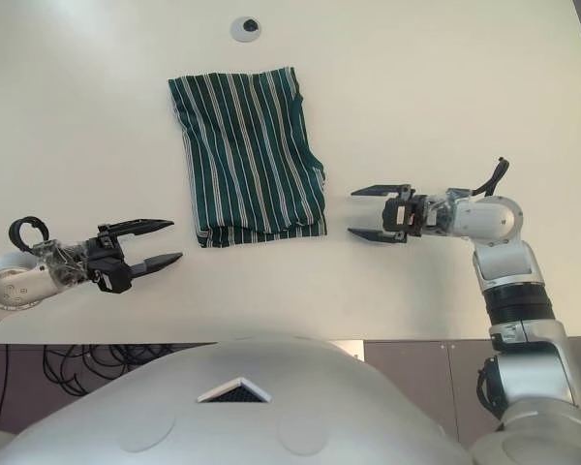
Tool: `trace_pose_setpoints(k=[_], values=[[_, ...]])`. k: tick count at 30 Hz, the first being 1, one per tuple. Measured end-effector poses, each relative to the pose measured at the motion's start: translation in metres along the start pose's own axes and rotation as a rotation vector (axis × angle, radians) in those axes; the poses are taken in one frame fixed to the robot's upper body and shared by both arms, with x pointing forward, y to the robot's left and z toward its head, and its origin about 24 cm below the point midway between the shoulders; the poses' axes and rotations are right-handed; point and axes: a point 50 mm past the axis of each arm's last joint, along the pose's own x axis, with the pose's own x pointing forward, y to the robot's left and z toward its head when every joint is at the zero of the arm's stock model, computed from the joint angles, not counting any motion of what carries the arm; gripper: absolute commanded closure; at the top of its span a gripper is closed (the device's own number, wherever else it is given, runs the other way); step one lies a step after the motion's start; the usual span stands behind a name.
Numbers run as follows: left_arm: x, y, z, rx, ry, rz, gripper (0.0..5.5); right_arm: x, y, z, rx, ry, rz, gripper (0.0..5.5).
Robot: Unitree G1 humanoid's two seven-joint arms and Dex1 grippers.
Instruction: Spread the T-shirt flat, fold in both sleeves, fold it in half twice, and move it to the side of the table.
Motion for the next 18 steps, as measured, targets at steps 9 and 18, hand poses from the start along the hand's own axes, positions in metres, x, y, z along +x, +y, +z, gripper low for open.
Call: trace_pose_setpoints(k=[9, 18], values=[[0.032, 0.01, -0.001, 0.056, -0.05, 0.032, 2.51, 0.02, -0.004, 0.005, -0.283, -0.044, 0.005, 2.37], [0.043, 0.012, -0.007, 0.053, -0.058, -0.002, 3.75, 0.039, -0.016, 0.005, -0.371, -0.065, -0.028, 2.35]])
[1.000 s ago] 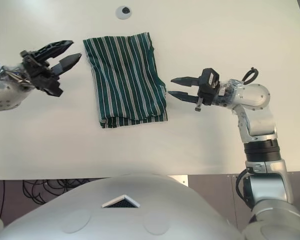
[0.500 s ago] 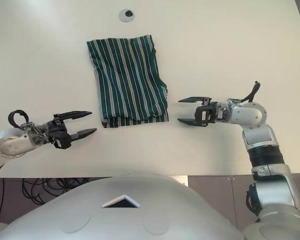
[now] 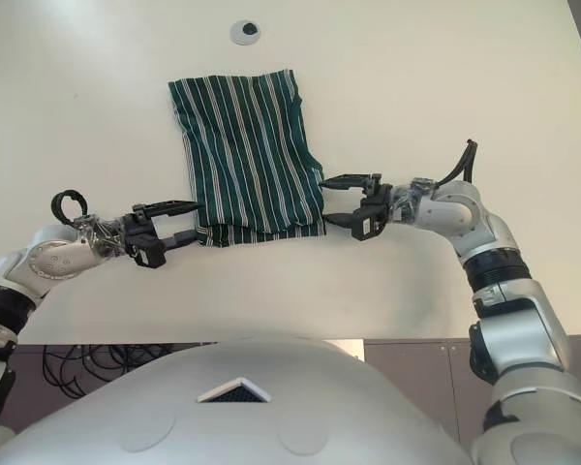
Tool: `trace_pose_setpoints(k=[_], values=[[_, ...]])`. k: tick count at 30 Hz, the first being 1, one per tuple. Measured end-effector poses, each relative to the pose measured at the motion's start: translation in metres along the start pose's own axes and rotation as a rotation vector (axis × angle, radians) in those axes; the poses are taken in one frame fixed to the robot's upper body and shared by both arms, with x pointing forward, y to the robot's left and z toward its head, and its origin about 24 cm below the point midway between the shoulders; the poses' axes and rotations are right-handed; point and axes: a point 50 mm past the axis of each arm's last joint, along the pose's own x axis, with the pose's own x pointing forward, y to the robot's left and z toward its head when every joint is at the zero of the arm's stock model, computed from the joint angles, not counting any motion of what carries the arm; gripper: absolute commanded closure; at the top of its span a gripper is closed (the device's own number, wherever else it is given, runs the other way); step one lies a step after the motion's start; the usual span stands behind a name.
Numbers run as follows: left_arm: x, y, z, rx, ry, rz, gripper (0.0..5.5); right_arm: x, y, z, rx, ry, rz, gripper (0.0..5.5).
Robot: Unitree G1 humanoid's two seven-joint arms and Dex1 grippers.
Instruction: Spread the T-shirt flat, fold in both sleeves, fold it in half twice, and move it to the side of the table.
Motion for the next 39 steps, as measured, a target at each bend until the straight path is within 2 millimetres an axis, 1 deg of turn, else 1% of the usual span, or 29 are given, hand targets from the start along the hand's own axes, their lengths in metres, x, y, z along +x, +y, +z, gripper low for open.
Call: trace_pose_setpoints(k=[2, 6, 9, 12, 17, 18, 26, 29, 33, 34, 37, 39], values=[[0.001, 0.002, -0.001, 0.008, 0.0, -0.023, 3.93, 0.003, -0.001, 0.0, -0.023, -0.007, 0.005, 2.35], [0.001, 0.006, -0.003, 0.021, 0.002, -0.054, 4.35, 0.008, -0.002, 0.001, -0.035, -0.023, 0.035, 3.12], [0.001, 0.008, -0.003, 0.02, -0.003, -0.066, 4.61, 0.01, 0.001, 0.001, -0.032, -0.029, 0.054, 3.62], [0.0, 0.01, -0.003, 0.018, -0.004, -0.063, 4.94, 0.011, 0.003, 0.002, -0.03, -0.034, 0.07, 4.27], [0.0, 0.013, -0.003, 0.019, -0.007, -0.062, 5.32, 0.013, 0.009, 0.003, -0.022, -0.045, 0.092, 5.17], [0.0, 0.013, -0.003, 0.019, -0.007, -0.062, 5.39, 0.014, 0.009, 0.003, -0.02, -0.045, 0.096, 5.48], [0.0, 0.013, -0.003, 0.014, -0.009, -0.063, 5.41, 0.015, 0.012, 0.003, 0.012, -0.06, 0.097, 5.5], [-0.001, 0.013, -0.003, -0.014, -0.014, -0.07, 5.43, 0.014, 0.013, 0.003, 0.129, -0.077, 0.079, 5.5], [-0.003, -0.003, 0.011, -0.281, -0.075, -0.149, 5.45, 0.01, 0.019, 0.008, 0.439, -0.143, 0.135, 5.5], [-0.005, -0.01, 0.014, -0.383, -0.09, -0.195, 5.46, 0.007, 0.022, 0.01, 0.52, -0.166, 0.173, 5.5], [-0.018, -0.016, 0.022, -0.617, -0.119, -0.333, 5.47, -0.013, 0.03, 0.016, 0.686, -0.185, 0.325, 5.5], [-0.022, -0.019, 0.025, -0.707, -0.139, -0.367, 5.47, -0.02, 0.034, 0.026, 0.771, -0.23, 0.382, 5.5]])
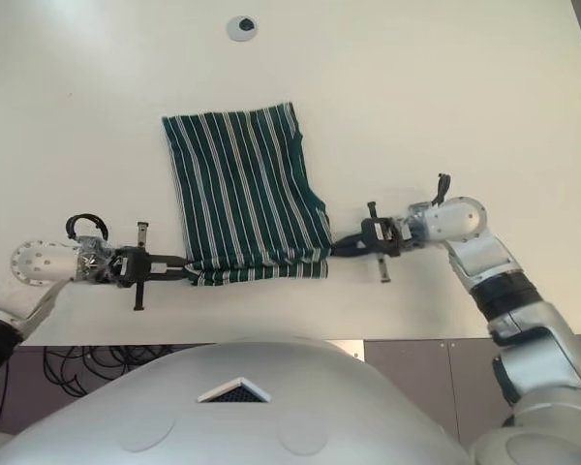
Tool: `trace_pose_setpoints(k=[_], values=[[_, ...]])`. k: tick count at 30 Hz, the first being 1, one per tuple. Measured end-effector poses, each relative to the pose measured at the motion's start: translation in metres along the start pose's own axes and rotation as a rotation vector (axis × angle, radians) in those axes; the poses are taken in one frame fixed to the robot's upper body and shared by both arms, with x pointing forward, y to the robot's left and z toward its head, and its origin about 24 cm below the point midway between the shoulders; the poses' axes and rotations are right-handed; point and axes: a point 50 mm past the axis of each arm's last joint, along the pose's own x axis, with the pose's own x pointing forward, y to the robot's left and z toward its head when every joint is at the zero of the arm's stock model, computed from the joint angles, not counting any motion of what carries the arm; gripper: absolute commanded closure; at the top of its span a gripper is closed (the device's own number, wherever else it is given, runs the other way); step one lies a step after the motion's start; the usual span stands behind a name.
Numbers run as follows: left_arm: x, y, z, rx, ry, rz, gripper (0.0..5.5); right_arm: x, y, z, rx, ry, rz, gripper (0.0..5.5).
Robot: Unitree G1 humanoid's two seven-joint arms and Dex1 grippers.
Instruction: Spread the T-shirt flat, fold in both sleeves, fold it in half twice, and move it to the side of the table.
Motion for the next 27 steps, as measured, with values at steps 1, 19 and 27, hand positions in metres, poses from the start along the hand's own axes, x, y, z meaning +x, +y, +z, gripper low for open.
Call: trace_pose_setpoints(k=[1, 19, 27], values=[[-0.001, -0.003, 0.001, -0.035, -0.018, -0.014, 5.47, 0.001, 0.004, 0.004, 0.028, -0.029, 0.026, 5.5], [-0.02, -0.027, 0.036, -0.294, -0.232, -0.11, 5.48, -0.015, 0.033, 0.059, 0.179, -0.211, 0.103, 5.5], [-0.021, 0.007, 0.026, -0.318, -0.287, 0.104, 5.48, -0.011, -0.004, 0.063, 0.168, -0.291, -0.141, 5.5]])
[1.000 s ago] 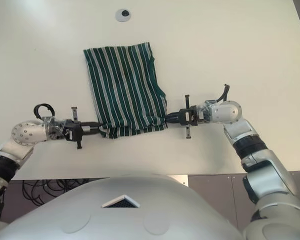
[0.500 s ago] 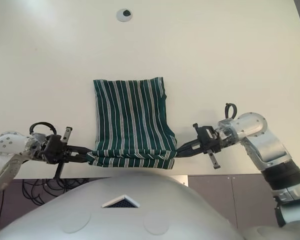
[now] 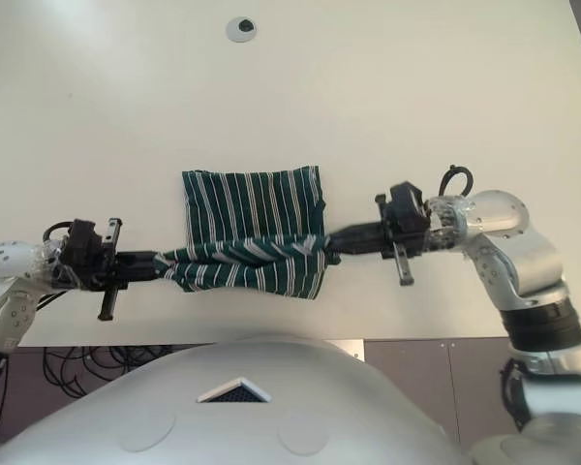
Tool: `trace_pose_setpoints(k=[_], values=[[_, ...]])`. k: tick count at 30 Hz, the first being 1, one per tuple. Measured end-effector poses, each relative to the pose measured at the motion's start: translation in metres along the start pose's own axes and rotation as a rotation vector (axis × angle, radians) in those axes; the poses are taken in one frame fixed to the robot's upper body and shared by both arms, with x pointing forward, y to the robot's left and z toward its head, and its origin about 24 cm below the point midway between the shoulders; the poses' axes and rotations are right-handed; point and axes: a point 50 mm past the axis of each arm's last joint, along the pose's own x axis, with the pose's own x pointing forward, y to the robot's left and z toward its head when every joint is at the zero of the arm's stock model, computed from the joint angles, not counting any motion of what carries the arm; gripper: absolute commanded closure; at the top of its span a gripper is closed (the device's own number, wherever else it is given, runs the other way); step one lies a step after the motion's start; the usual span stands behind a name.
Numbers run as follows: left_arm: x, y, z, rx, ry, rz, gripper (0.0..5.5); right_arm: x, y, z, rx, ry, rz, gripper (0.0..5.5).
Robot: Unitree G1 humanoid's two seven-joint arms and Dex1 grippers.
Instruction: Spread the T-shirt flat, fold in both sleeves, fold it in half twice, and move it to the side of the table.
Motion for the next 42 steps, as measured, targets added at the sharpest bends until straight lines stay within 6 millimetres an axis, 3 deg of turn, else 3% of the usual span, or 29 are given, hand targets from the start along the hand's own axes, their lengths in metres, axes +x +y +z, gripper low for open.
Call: trace_pose_setpoints(k=[10, 18, 24, 30, 35, 37, 39, 41, 42], values=[[0.012, 0.046, -0.01, 0.075, 0.045, 0.262, 5.48, 0.0, -0.043, -0.027, 0.016, 0.045, -0.289, 5.5], [0.02, 0.063, -0.008, 0.06, 0.064, 0.357, 5.3, 0.005, -0.067, -0.034, 0.014, 0.079, -0.409, 5.5], [0.02, 0.072, -0.002, -0.016, 0.023, 0.415, 4.29, 0.008, -0.077, -0.042, 0.034, 0.11, -0.464, 4.44], [0.009, 0.088, 0.016, -0.177, -0.116, 0.522, 3.57, 0.009, -0.09, -0.037, 0.068, 0.028, -0.559, 3.53], [0.001, 0.102, 0.016, -0.245, -0.138, 0.68, 3.46, 0.001, -0.104, -0.025, 0.064, -0.099, -0.687, 3.04], [0.001, 0.1, 0.022, -0.185, -0.21, 0.684, 3.46, 0.002, -0.099, -0.013, -0.024, -0.199, -0.665, 3.04], [0.005, 0.087, 0.037, -0.087, -0.299, 0.582, 3.46, 0.01, -0.086, -0.006, -0.089, -0.254, -0.565, 3.04], [0.019, 0.047, 0.04, 0.035, -0.328, 0.31, 3.46, 0.025, -0.056, -0.01, -0.188, -0.242, -0.375, 3.04], [0.024, 0.038, 0.036, 0.054, -0.302, 0.259, 3.46, 0.03, -0.049, -0.014, -0.204, -0.221, -0.336, 3.04]])
